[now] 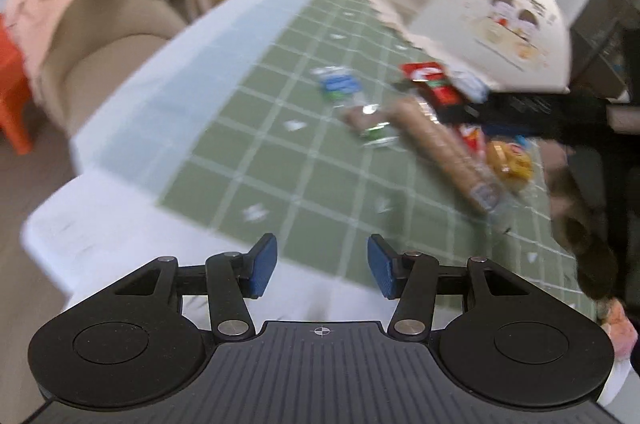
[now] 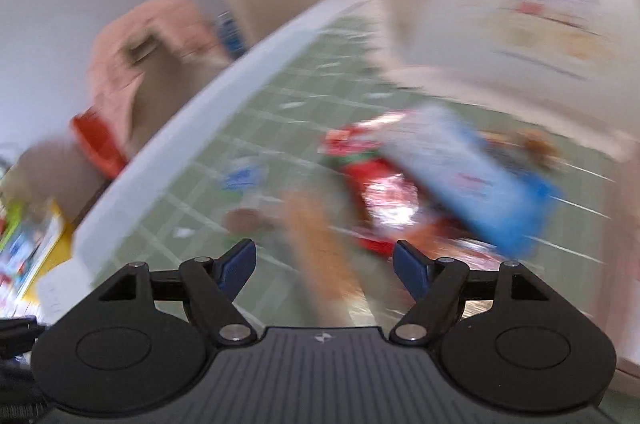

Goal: Organize snacks
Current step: 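Reach both tools back toward the snack pile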

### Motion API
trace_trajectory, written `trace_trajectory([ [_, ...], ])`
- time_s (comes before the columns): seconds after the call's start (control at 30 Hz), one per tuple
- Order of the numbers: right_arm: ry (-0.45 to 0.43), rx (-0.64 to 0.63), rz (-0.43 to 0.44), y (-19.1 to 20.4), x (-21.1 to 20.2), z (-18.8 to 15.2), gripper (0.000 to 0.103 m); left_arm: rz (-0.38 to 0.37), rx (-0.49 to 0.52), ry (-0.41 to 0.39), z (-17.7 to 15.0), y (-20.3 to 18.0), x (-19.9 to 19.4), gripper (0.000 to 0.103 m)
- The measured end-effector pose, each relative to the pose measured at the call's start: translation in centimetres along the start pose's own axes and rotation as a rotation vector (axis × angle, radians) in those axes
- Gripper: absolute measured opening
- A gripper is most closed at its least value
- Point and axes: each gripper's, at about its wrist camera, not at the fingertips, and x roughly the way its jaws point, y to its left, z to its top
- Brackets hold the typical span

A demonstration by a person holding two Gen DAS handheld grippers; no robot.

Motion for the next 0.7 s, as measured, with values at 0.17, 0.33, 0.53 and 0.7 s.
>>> trace_trajectory([
  [0.17, 0.055, -0.057, 0.005, 4.4, 5.7, 2.5, 0.071, -0.012, -0.07, 0.016, -1.2, 2.0, -1.6, 0.055],
  [0.33, 0.156, -0.11, -0.041, 6.3, 8.5, 2.4, 0.036, -0.071, -0.1, 0.002, -0.5, 2.0, -1.9, 0.055],
  [0.53, 0.187, -0.079, -0.005, 4.7, 2.6, -2.2, 0.036, -0.117, -0.069, 0.011, 0.4, 0.6, -1.1, 0.055],
  [0.7, 0.19, 0.061, -0.032, 0.0, -4.5, -8.1, 0.016, -0.203, -0.027, 0.081, 1.8, -2.1, 2.1, 0.055],
])
